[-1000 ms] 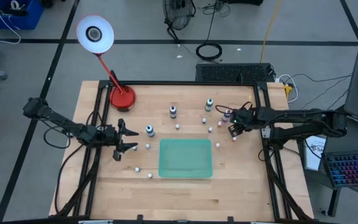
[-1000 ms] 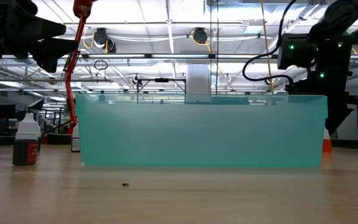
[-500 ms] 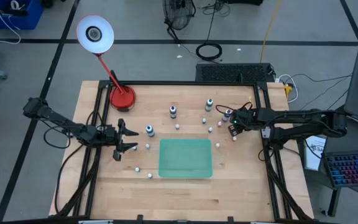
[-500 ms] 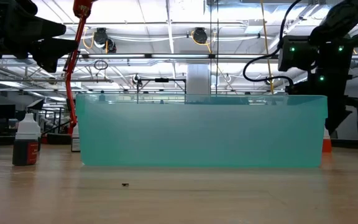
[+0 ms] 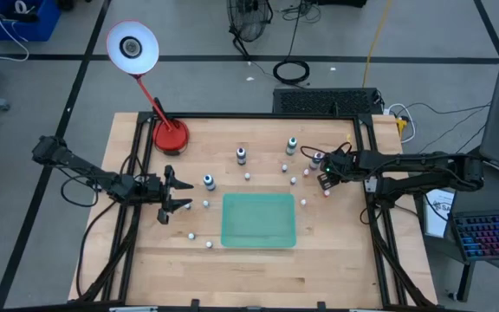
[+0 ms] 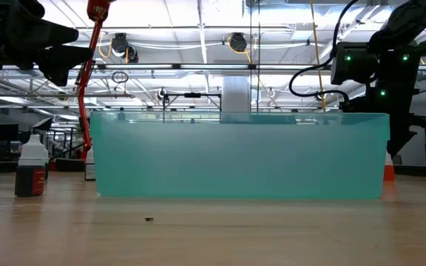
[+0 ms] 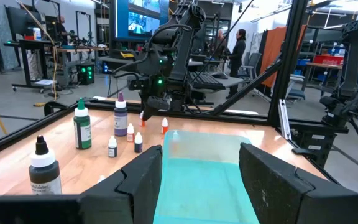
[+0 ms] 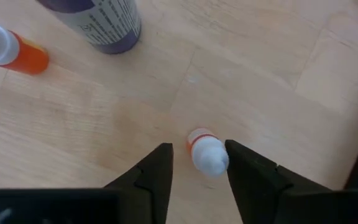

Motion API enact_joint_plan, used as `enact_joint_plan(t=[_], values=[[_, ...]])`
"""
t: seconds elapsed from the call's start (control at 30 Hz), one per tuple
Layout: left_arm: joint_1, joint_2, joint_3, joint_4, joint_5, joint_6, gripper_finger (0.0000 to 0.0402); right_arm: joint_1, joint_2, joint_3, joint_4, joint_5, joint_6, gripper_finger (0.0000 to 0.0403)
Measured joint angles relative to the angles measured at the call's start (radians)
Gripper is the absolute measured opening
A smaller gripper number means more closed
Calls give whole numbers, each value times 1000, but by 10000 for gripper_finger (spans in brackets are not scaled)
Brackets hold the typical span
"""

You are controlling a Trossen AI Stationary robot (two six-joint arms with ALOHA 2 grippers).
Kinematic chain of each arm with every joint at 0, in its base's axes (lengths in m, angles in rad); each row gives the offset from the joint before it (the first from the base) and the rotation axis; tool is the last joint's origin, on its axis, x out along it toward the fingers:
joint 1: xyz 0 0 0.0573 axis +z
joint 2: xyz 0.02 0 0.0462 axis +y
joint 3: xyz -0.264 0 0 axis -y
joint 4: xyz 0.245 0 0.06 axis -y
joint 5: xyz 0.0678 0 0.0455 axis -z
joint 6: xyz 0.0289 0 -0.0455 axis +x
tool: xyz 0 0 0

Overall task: Pick & Place food coloring
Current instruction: Put the small yellow food coloring bottle into the green bin

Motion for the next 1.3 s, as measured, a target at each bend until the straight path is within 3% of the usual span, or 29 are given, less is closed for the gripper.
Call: enact_joint_plan(t=[0.47,0.67,1.07,1.3], values=[[0,0,0,0,0,0,214,0,0,1,0,51,-35,47],[0,0,0,0,0,0,214,17,-8,1,-5,48,-56,45],[0,0,0,0,0,0,214,200,-177,39,0,34,41,45],[0,0,0,0,0,0,214,360,-194,181,60,137,19,45]])
